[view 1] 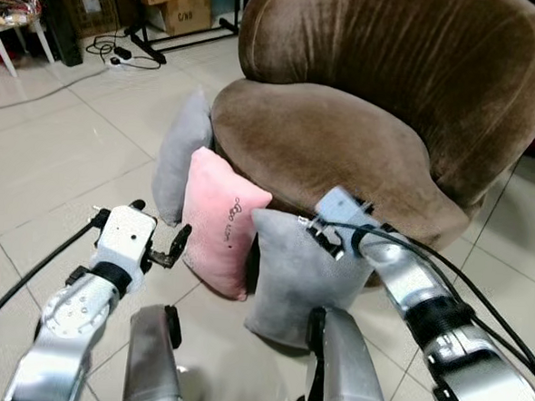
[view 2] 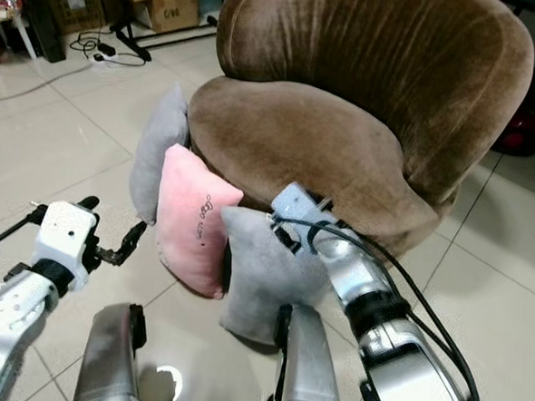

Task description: Move the pillow to the sofa from floor

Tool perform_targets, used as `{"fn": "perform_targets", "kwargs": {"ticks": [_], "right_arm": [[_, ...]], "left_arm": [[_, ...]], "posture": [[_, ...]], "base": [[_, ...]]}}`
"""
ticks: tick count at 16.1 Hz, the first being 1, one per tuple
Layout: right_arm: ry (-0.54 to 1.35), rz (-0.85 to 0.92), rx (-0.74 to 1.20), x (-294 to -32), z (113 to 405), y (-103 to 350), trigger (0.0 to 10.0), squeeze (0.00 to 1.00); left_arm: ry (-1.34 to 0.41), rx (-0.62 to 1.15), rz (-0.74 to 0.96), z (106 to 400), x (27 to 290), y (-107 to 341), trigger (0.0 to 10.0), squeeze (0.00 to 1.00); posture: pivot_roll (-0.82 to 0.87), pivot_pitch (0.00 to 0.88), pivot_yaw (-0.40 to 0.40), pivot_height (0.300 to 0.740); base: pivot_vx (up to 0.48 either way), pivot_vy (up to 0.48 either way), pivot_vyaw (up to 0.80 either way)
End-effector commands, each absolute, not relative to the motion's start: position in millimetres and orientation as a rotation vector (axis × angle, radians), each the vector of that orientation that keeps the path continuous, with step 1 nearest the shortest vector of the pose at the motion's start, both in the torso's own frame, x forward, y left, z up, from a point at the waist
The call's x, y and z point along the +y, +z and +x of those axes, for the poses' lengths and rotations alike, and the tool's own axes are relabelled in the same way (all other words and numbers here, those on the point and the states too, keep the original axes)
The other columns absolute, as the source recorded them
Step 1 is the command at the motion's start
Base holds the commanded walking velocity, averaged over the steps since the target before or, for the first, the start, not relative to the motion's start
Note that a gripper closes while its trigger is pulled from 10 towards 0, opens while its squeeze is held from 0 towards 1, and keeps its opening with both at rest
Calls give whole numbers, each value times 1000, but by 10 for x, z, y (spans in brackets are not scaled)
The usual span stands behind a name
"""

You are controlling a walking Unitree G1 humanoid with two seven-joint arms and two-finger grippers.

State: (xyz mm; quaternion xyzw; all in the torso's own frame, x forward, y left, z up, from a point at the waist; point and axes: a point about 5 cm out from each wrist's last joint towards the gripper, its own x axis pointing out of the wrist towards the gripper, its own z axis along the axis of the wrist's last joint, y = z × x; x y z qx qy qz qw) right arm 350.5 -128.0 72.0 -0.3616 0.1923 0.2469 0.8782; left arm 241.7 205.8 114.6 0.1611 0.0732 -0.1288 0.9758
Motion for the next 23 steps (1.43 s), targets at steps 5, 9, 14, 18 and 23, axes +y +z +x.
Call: {"fn": "perform_targets", "kwargs": {"ticks": [5, 9, 14, 18, 23], "right_arm": [[468, -875, 437, -1352, 3578, 686, 10000, 0], [382, -921, 437, -1491, 3670, 785, 10000, 0], [423, -1018, 497, -1563, 3628, 709, 10000, 0], [468, -1080, 484, -1506, 3628, 706, 10000, 0], [583, -1106, 373, -1176, 3662, 789, 10000, 0]], "left_arm": [[-343, 173, 347, 2325, 2042, 1205, 10000, 373], [-443, 182, 354, 2264, 1964, 1287, 10000, 373], [-551, 215, 356, 2060, 1882, 1357, 10000, 373], [-554, 251, 379, 1895, 1911, 1395, 10000, 373], [-554, 283, 378, 1764, 1913, 1408, 10000, 373]], "posture": [[35, 0, -17, 481], [1, 92, -40, 481], [-18, 220, -67, 481], [-7, 267, -98, 481], [-8, 271, -113, 481]], "base": [[0, 0, 0], [0, 0, 0], [0, 0, 0], [0, 0, 0], [0, 0, 0]]}}
